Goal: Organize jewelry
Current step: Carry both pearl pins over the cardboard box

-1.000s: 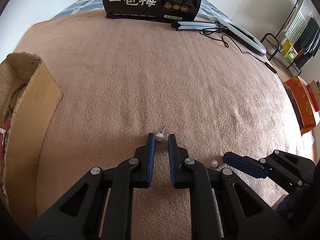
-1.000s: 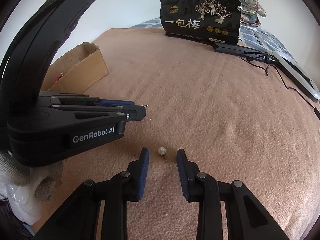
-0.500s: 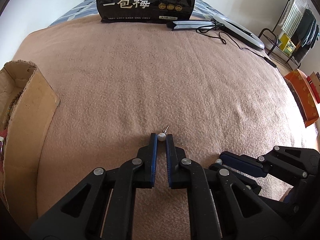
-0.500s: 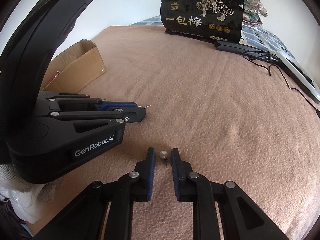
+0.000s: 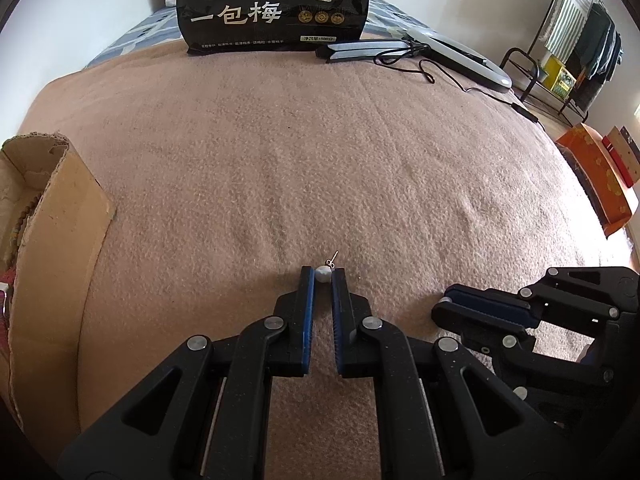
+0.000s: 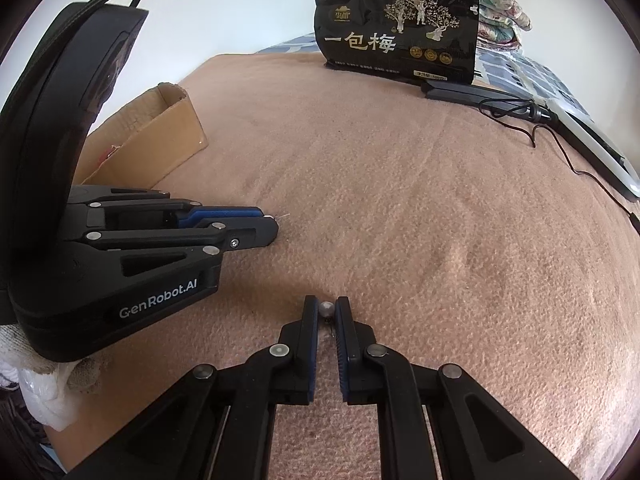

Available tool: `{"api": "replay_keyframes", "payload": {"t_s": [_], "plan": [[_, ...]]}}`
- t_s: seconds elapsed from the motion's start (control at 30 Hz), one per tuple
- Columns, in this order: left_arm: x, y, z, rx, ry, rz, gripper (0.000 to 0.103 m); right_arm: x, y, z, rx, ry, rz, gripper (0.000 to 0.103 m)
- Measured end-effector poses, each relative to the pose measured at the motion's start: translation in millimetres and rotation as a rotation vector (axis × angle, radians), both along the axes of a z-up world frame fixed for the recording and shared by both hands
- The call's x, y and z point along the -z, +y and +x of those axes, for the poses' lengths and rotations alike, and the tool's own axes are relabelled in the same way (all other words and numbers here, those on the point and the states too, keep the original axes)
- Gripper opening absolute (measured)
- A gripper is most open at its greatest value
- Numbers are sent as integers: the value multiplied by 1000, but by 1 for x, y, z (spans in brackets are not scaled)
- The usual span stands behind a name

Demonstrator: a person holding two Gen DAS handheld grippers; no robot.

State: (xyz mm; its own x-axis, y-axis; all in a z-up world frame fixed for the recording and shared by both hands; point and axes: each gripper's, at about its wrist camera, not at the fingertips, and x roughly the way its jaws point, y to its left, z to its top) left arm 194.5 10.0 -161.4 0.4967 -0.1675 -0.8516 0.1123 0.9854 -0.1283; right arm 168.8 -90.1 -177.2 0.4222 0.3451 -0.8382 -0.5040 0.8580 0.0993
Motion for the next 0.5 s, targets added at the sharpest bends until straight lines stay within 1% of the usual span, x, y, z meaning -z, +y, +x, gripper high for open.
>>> {"api": "replay_keyframes", "payload": {"t_s": [0.17, 0.33, 0.5], "plan": [[-1, -5, -2, 18, -10, 31, 6, -2, -3, 0, 7, -4, -5, 6], [-6, -1, -6, 6, -20, 25, 6, -9, -10, 1, 33, -17, 10, 6], [-21, 4, -12, -3, -51, 14, 6, -20, -14, -2, 48, -41, 22, 6]]}}
